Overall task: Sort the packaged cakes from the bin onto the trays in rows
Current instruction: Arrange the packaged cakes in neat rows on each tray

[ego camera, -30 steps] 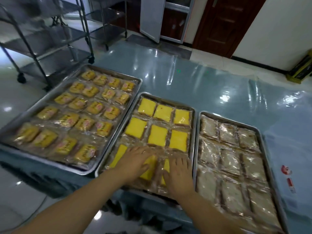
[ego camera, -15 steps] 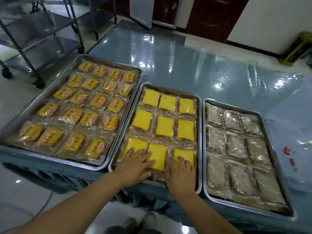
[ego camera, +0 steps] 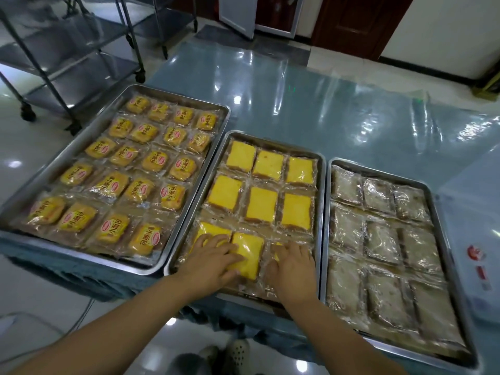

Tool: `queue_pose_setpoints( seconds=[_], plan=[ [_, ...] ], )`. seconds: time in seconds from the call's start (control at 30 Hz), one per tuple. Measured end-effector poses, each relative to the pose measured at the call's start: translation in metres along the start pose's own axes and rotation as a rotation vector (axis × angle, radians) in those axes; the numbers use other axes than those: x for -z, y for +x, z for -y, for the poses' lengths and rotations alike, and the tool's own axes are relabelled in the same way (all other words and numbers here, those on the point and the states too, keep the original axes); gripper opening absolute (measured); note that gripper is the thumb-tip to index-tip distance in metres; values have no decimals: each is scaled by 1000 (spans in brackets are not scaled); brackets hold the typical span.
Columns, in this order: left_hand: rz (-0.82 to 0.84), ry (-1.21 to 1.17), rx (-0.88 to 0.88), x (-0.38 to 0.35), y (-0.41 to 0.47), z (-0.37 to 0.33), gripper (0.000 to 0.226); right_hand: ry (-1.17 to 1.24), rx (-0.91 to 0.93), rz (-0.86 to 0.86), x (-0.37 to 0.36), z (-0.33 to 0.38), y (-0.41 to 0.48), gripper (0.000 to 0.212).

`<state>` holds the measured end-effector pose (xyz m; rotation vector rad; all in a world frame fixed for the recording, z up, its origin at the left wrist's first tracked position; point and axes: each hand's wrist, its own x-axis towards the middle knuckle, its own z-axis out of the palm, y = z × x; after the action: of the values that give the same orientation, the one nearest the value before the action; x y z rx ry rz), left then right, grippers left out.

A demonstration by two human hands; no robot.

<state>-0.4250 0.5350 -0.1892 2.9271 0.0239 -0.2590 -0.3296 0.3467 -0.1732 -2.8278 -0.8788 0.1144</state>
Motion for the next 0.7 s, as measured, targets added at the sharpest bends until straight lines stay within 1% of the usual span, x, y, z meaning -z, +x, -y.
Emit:
queue_pose_setpoints(
  seconds=[0.07,0.13,0.2,0.3,0.47,0.57,0.7],
  plan=[
    [-46,-13,23,8,14,1,47,22,28,-13,4,-8,13,36],
    [-53,-23,35,14,34,3,51,-8,49,47,6,-15,27,44],
    [-14,-14,51,19,55,4,55,-36,70,102,6,-24,38,53],
    [70,77,52,18,84,0,63,-78,104,180,4,-32,49,60],
    [129,133,41,12,112,-6,69,-102,136,231,-1,-40,60,62],
    [125,171,26,11,114,-1,68,-121,149,235,-3,-44,63,61],
    [133,163,38,11,108,4,67,-125,147,229,-3,-44,63,58]
  ],
)
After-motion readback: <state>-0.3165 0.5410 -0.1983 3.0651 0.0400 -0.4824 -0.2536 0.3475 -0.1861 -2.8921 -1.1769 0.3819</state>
